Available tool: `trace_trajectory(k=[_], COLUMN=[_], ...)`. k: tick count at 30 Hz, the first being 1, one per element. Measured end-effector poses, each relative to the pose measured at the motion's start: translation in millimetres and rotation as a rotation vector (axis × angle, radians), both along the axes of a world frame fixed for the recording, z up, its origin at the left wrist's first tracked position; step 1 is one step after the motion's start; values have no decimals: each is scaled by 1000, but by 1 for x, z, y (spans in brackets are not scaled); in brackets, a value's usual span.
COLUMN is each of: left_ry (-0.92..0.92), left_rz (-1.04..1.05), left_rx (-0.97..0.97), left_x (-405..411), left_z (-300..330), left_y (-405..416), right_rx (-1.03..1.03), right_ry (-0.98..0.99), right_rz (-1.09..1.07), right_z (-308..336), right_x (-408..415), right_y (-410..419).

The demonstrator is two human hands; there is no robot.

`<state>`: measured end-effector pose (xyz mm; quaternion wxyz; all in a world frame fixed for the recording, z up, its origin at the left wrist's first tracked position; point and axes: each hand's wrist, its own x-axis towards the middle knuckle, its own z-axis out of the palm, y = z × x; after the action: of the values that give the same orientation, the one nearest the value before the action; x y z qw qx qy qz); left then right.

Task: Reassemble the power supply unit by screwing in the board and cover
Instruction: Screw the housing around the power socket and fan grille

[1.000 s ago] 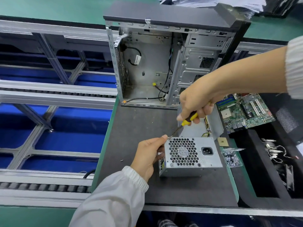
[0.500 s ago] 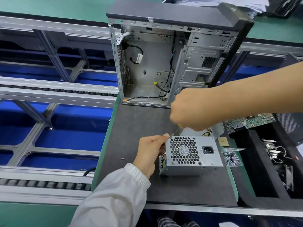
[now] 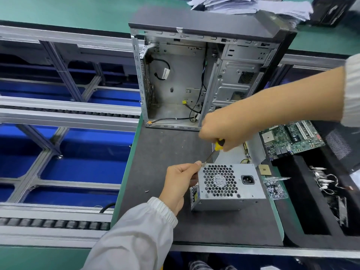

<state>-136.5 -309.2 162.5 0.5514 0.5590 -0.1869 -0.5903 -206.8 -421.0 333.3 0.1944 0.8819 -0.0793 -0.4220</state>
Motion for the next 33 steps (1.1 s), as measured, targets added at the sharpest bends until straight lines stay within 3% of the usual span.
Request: trace_trajectory(k=[2,4,7,10,14,15,19,22,27,28,31,33], left_ry=[4,-9,-13,-29,-42,-51,-98,-57,14,-113,-883,-1080], left_rz=[4,3,25,22,9,6,11,-15,40,103,146,40], left_rx=[-4,-6,-7,-10,-22,-24,-16,-8,69,47,122,267], left_x=[0,-1,-1,-2,-1,-1,-2,0,10,21,64,86], left_z=[-1,-1,-2,-3,-5,-6,-6,-6,-16,-23,-53,-74], left_y=[1,1,0,-2,-1,0,-1,-2,-3,-1,14,28], right_rx=[-137,-204,-133,-24,370,444,624,585,529,534,601,655], right_ry=[-29,-57,-98,-192,-149,-115,37,58,-244,-286,-351,-379], right_rz=[455,712,600,10,-1168,-1371,-1752,-1597,-1267,-1239,-1198,-1173], right_z=[4,3,-1,-4,-7,-6,-3,5,26,24,6,-6], right_x=[-3,-9,-11,-7,-3,-3,-5,-4,-1,-4,-15,-23], right_y=[9,17,29,28,-6,-13,-22,-26,-44,-45,-44,-43])
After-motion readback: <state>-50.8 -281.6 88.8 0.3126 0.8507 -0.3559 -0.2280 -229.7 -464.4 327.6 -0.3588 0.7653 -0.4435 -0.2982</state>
